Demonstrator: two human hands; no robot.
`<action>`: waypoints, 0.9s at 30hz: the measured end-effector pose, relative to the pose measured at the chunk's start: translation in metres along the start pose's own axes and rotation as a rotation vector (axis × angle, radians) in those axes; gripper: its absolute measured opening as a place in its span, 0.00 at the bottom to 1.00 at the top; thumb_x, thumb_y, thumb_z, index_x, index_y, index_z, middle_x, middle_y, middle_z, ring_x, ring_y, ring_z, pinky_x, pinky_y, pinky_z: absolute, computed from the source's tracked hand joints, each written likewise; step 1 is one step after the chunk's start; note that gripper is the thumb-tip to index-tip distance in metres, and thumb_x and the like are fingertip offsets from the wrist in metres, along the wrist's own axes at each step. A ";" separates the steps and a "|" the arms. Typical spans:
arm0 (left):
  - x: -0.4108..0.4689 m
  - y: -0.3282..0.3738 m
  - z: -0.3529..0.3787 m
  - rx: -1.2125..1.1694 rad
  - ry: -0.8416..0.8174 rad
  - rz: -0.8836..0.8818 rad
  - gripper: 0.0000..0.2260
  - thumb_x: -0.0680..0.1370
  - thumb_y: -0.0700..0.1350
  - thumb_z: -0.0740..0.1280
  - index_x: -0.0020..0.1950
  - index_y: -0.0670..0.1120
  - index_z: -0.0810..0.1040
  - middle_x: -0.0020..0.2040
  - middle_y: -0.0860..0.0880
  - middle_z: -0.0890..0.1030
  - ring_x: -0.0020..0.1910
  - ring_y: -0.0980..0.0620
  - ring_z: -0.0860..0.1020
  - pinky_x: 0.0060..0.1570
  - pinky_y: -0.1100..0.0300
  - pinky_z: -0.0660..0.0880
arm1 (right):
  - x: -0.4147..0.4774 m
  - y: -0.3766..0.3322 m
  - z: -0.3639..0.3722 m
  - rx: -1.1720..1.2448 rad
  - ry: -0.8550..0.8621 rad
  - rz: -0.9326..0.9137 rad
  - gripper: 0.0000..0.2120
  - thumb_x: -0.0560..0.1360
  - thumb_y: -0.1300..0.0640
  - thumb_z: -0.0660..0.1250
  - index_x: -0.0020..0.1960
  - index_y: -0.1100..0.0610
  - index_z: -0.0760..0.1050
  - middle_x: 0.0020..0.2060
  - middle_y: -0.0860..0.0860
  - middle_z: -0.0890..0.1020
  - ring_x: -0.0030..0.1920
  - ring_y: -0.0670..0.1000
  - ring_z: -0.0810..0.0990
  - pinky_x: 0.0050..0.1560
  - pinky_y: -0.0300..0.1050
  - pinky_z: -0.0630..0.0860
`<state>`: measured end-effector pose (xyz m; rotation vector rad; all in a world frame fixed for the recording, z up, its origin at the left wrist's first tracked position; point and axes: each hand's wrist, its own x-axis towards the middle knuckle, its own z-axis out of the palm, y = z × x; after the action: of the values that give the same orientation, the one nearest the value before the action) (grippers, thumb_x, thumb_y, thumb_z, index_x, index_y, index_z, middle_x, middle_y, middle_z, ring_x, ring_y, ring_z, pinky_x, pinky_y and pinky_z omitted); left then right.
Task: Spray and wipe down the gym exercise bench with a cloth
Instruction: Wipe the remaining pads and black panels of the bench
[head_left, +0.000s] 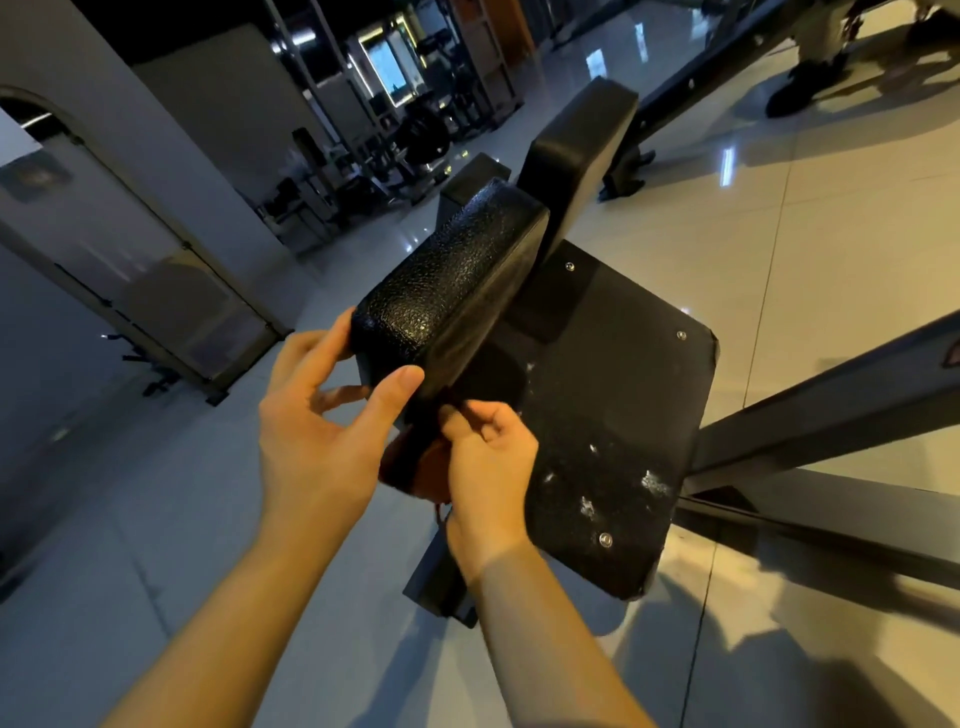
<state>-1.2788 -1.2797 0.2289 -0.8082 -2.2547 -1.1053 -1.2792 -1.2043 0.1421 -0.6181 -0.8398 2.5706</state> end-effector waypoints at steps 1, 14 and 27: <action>0.001 0.000 0.000 0.003 -0.008 0.000 0.26 0.75 0.51 0.73 0.72 0.50 0.76 0.56 0.58 0.76 0.60 0.61 0.77 0.54 0.71 0.76 | -0.006 -0.008 -0.001 0.039 -0.012 -0.028 0.04 0.78 0.64 0.71 0.51 0.57 0.81 0.45 0.59 0.85 0.46 0.55 0.85 0.49 0.56 0.84; 0.000 0.004 -0.001 -0.007 0.005 -0.029 0.26 0.74 0.51 0.74 0.72 0.51 0.76 0.56 0.58 0.76 0.59 0.61 0.77 0.52 0.72 0.75 | 0.018 -0.021 0.001 -0.073 0.035 -0.021 0.04 0.77 0.65 0.71 0.48 0.58 0.80 0.43 0.61 0.84 0.47 0.62 0.85 0.53 0.65 0.82; -0.003 -0.001 0.005 -0.021 0.032 -0.031 0.29 0.74 0.52 0.73 0.74 0.51 0.73 0.58 0.57 0.76 0.60 0.59 0.77 0.56 0.67 0.77 | 0.060 -0.016 -0.003 -0.144 0.021 0.042 0.05 0.77 0.67 0.69 0.44 0.59 0.81 0.43 0.62 0.85 0.48 0.63 0.85 0.44 0.61 0.85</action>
<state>-1.2778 -1.2767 0.2237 -0.7607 -2.2394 -1.1496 -1.3247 -1.1624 0.1323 -0.7100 -1.0219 2.5525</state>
